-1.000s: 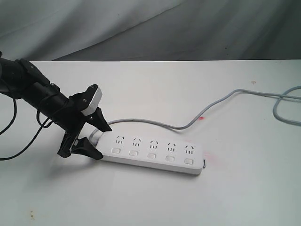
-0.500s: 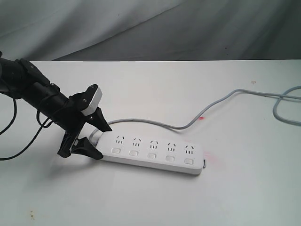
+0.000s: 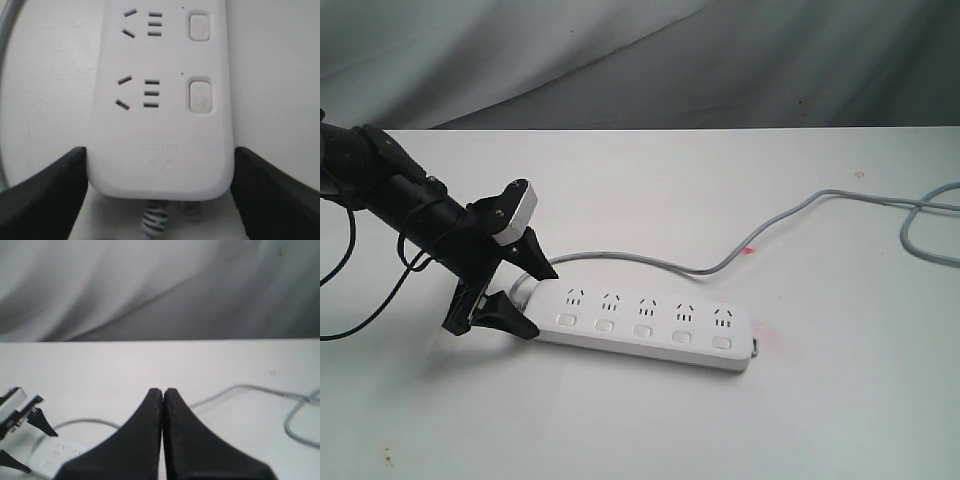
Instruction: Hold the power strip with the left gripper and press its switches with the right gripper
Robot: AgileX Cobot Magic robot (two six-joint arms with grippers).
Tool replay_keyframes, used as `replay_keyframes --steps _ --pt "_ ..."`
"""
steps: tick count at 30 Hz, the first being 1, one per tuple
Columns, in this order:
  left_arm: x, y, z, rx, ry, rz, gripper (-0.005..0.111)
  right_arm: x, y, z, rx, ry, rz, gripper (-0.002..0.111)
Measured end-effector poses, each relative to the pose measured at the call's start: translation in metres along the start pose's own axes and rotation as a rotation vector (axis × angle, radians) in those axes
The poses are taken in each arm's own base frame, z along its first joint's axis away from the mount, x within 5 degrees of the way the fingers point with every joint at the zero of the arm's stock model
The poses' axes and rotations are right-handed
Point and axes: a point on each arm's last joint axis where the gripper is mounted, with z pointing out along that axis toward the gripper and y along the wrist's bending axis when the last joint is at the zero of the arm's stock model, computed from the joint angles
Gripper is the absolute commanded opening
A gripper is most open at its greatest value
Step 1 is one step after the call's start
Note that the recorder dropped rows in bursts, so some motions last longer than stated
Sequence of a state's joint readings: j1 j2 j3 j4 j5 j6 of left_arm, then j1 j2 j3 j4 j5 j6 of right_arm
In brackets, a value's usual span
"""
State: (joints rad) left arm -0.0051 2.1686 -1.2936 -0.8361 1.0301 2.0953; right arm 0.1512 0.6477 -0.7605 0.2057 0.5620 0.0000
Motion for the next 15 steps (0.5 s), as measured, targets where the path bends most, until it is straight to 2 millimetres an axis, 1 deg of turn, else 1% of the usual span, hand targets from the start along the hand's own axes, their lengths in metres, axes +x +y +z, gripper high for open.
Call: replay_keyframes --steps 3,7,9,11,13,15 --pt "0.0 0.0 0.0 0.0 0.0 0.0 0.047 0.0061 -0.0051 -0.0004 0.057 0.066 0.031 0.0" --pt "0.0 0.0 0.0 0.0 0.0 0.0 0.047 0.0075 -0.0068 -0.0006 0.076 0.082 0.014 0.0" --pt "0.0 0.0 0.0 0.0 0.0 0.0 0.047 0.0073 -0.0069 -0.0006 0.076 0.081 -0.013 0.0" --pt "0.0 0.0 0.0 0.0 0.0 0.0 0.047 0.0056 -0.0068 -0.0004 0.071 0.065 -0.105 0.0" --pt "0.0 0.0 0.0 0.0 0.0 0.0 0.047 0.005 -0.0072 -0.0011 0.075 0.06 -0.149 0.0" --pt "-0.0001 -0.0002 0.0 0.002 -0.001 0.0 0.047 0.0046 -0.011 -0.0061 0.107 0.03 -0.156 0.0"
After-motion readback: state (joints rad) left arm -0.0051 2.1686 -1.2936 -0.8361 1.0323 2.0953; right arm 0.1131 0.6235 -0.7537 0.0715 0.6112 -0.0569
